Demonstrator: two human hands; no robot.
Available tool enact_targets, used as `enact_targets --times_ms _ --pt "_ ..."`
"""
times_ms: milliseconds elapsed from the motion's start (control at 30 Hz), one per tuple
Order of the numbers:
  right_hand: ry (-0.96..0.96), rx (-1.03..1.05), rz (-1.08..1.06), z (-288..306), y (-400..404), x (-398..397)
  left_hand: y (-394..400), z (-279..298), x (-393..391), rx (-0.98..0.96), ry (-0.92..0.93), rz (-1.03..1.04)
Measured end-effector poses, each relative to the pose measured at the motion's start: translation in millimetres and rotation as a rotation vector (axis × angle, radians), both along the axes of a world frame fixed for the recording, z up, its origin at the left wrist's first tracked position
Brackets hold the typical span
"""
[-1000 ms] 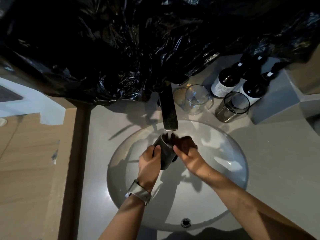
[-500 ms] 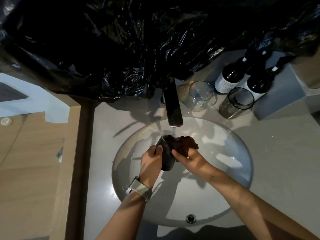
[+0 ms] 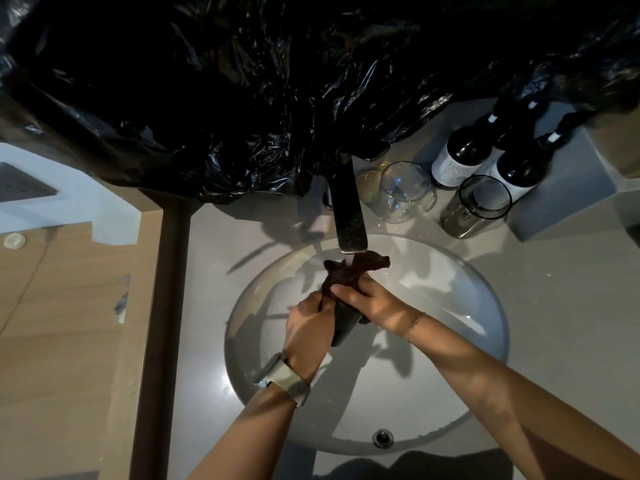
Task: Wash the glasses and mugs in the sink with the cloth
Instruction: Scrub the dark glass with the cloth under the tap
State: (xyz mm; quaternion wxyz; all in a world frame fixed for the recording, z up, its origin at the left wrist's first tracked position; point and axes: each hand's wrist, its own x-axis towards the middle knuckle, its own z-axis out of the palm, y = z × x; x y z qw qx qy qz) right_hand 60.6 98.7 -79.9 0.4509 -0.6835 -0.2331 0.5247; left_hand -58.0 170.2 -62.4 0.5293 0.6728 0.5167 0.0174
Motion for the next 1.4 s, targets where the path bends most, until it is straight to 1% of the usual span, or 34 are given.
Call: enact_targets --times_ms 67,133,167,233,300,433,467,533,567,633,700,767,833,900,967,1000,1067,1100,1167,1233,1300,1367,1400 --pt "0.005 0.002 -0.006 -2.7 1.4 0.6 -4.7 -0.5 -1.0 0.117 0.021 -0.076" --pt "0.007 -0.078 -0.039 -2.6 6.5 0.3 -9.6 -1.3 -1.4 0.233 0.026 -0.141" --pt "0.015 -0.132 -0.064 -3.2 10.7 -0.2 -10.3 -1.8 -0.6 0.267 0.024 -0.158" --pt "-0.019 -0.253 -0.103 -10.2 18.1 -3.2 -9.2 -3.4 1.6 0.253 0.035 -0.171" --pt "-0.082 -0.281 -0.114 -16.0 18.1 -7.5 -4.9 -4.0 2.9 0.147 0.062 -0.149" --pt "-0.16 -0.146 -0.059 -20.6 1.8 -8.4 9.9 5.3 5.3 -0.242 0.01 -0.01" --pt "-0.168 -0.109 -0.027 -20.6 -3.1 -5.5 15.6 8.8 6.9 -0.325 0.036 0.018" --pt "-0.139 -0.043 0.035 -18.8 -10.8 3.3 28.8 12.1 9.1 -0.499 0.105 0.062" --pt "-0.109 -0.017 0.059 -15.7 -12.8 8.3 34.7 11.5 10.0 -0.576 0.11 0.067" --pt "-0.076 0.023 0.092 -11.1 -14.5 16.7 41.2 11.5 12.9 -0.652 0.101 0.061" --pt "-0.053 0.027 0.076 -8.7 -12.4 18.5 39.2 16.1 18.2 -0.624 0.108 0.06" --pt "-0.076 -0.008 0.015 -11.2 -6.2 14.1 29.1 22.5 21.7 -0.513 0.109 0.073" --pt "-0.21 -0.115 -0.024 -11.5 4.1 6.5 18.9 19.2 20.2 -0.388 0.077 0.128" --pt "-0.345 -0.259 -0.042 -9.6 13.9 -1.7 9.7 8.3 13.1 -0.301 0.014 0.145" --pt "-0.37 -0.357 -0.045 -9.7 23.4 -6.9 2.6 2.3 10.3 -0.185 0.028 0.088" --pt "-0.337 -0.384 -0.048 -12.1 27.9 -8.0 0.3 2.0 10.1 -0.122 0.058 0.052" --pt "-0.237 -0.368 -0.079 -15.1 35.7 -5.7 -0.9 3.9 8.0 -0.008 0.078 0.009" --pt "-0.184 -0.337 -0.123 -16.6 37.9 -1.5 1.1 4.4 6.1 0.033 0.064 -0.001" --pt "-0.041 -0.246 -0.252 -18.2 36.1 8.9 9.4 1.7 3.1 0.03 -0.023 0.008" --pt "0.184 -0.141 -0.404 -20.5 27.7 13.2 20.1 -0.8 9.6 -0.061 -0.077 0.078" --pt "0.344 -0.018 -0.505 -20.1 16.8 15.2 25.8 -3.1 19.1 -0.228 -0.057 0.208" --pt "0.438 0.096 -0.562 -16.1 6.3 14.3 25.1 -9.4 21.0 -0.485 -0.091 0.328" --pt "0.444 0.124 -0.564 -12.4 0.3 12.3 23.1 -12.2 18.3 -0.601 -0.134 0.38"
